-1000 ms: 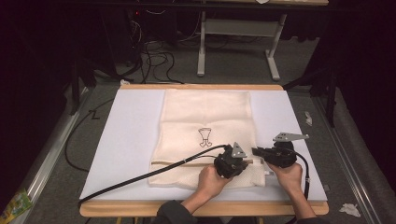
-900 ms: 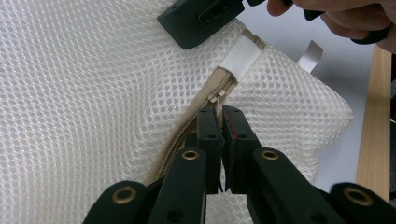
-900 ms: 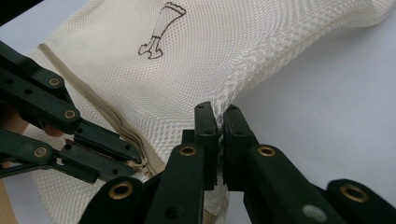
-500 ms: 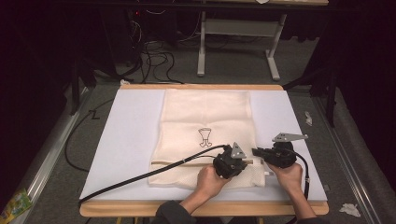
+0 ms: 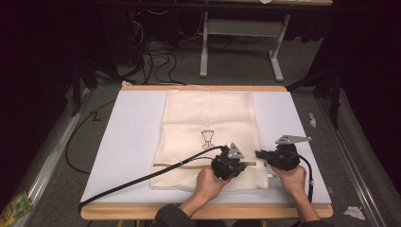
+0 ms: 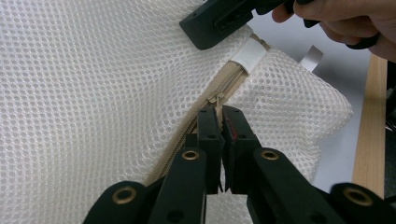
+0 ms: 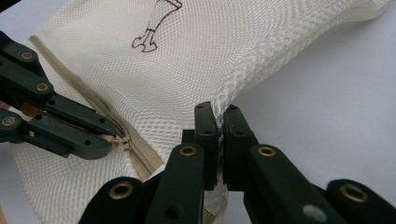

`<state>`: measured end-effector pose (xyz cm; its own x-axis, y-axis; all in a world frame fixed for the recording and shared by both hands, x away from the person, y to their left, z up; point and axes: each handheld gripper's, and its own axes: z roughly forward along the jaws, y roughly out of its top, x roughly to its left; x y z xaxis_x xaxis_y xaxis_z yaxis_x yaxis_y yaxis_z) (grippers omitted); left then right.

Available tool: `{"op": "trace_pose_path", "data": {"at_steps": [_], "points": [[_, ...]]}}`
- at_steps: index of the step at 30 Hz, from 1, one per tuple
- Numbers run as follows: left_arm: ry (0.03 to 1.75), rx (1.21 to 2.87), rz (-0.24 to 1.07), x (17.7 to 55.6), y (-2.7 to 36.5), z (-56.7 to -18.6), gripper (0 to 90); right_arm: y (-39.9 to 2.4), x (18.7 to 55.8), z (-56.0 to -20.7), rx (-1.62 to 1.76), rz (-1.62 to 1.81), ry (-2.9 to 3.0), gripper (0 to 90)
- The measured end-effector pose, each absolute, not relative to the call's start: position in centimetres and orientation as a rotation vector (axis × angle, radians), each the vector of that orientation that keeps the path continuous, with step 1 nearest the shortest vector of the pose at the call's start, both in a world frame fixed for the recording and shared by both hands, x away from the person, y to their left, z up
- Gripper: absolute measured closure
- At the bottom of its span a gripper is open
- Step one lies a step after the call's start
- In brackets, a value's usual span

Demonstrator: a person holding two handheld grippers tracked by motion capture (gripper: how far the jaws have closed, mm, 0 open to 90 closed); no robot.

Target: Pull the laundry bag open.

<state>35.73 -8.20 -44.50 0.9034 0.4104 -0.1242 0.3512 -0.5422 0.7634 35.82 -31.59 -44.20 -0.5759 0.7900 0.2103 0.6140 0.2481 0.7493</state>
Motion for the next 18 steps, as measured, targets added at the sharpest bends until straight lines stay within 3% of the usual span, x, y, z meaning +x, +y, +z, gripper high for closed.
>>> {"op": "trace_pose_path", "data": {"at_steps": [18], "points": [[0.531,2.183,0.114,35.69,-7.52,-43.79,86.8,-31.22,35.82,-44.05,1.311,1.235,2.313,87.7]]}}
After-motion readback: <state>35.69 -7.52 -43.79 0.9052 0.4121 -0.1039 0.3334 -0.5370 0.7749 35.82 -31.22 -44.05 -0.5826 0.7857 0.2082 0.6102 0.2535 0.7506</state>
